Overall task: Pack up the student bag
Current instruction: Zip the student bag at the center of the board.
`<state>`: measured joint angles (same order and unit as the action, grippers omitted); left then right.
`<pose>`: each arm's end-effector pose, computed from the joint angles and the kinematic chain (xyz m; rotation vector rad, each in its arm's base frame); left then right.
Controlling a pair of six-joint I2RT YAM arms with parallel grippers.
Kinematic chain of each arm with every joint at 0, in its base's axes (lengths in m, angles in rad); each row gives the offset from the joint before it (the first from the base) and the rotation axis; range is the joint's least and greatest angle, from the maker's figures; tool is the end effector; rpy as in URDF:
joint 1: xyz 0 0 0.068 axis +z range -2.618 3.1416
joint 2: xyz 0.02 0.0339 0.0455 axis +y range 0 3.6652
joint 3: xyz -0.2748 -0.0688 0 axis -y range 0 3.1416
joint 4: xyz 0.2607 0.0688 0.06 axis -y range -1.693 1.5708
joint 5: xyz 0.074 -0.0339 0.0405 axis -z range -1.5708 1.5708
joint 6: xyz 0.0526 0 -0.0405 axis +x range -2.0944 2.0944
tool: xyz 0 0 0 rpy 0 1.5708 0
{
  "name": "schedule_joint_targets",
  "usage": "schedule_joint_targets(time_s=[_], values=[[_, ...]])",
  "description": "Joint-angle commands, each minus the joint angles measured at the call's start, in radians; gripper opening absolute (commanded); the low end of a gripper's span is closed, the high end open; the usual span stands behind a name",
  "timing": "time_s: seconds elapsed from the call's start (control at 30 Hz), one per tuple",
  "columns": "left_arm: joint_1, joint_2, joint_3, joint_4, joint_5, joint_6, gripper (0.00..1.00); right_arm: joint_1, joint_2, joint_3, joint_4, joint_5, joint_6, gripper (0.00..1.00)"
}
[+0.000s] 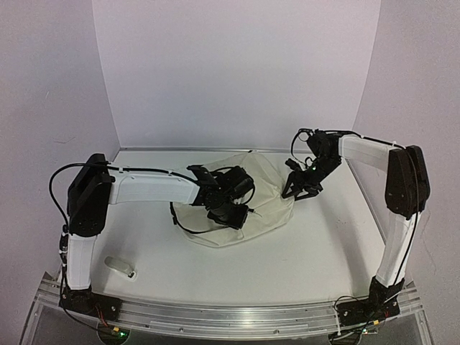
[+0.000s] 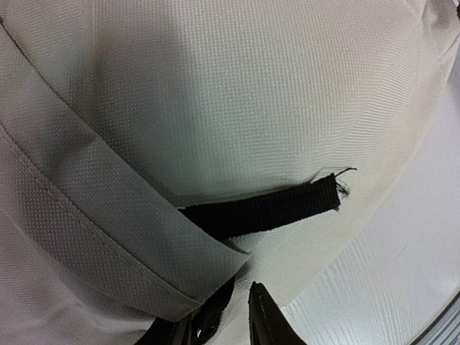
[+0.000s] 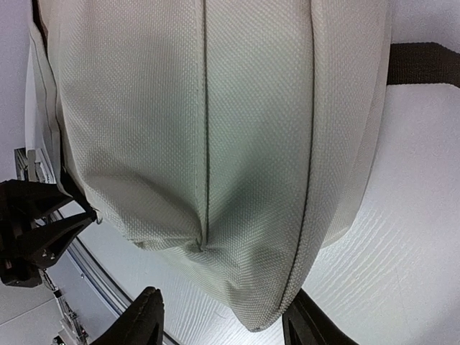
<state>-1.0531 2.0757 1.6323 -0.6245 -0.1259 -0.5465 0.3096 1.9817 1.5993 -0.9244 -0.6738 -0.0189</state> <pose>0.2408 -0.4095 0.1858 0.6291 2.6035 -0.3758 0.3939 0.1605 0.2127 -0.5875 2.7468 1.0264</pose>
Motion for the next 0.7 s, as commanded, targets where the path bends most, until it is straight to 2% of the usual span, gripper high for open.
schedule_joint_targets(time_s=[0.0,0.13,0.27,0.37,0.43,0.67], values=[[0.000,0.011,0.050,-0.053,-0.079,-0.012,0.23,0.006,0.021,0.014,0.014,-0.028,0.011,0.54],[-0.001,-0.019,0.027,-0.045,-0.111,-0.023,0.10,0.005,0.022,0.014,0.016,-0.022,0.011,0.44],[-0.001,-0.079,-0.031,-0.009,-0.112,-0.034,0.01,0.004,0.020,0.018,0.016,0.014,0.011,0.23],[-0.001,-0.135,-0.092,0.014,-0.113,-0.045,0.00,0.005,0.014,0.024,0.016,0.049,0.008,0.03],[0.001,-0.171,-0.135,0.020,-0.124,-0.056,0.00,0.002,0.008,0.030,0.015,0.078,0.002,0.00],[0.004,-0.296,-0.280,0.024,-0.180,-0.111,0.00,-0.040,0.018,0.077,0.015,0.163,-0.030,0.00]])
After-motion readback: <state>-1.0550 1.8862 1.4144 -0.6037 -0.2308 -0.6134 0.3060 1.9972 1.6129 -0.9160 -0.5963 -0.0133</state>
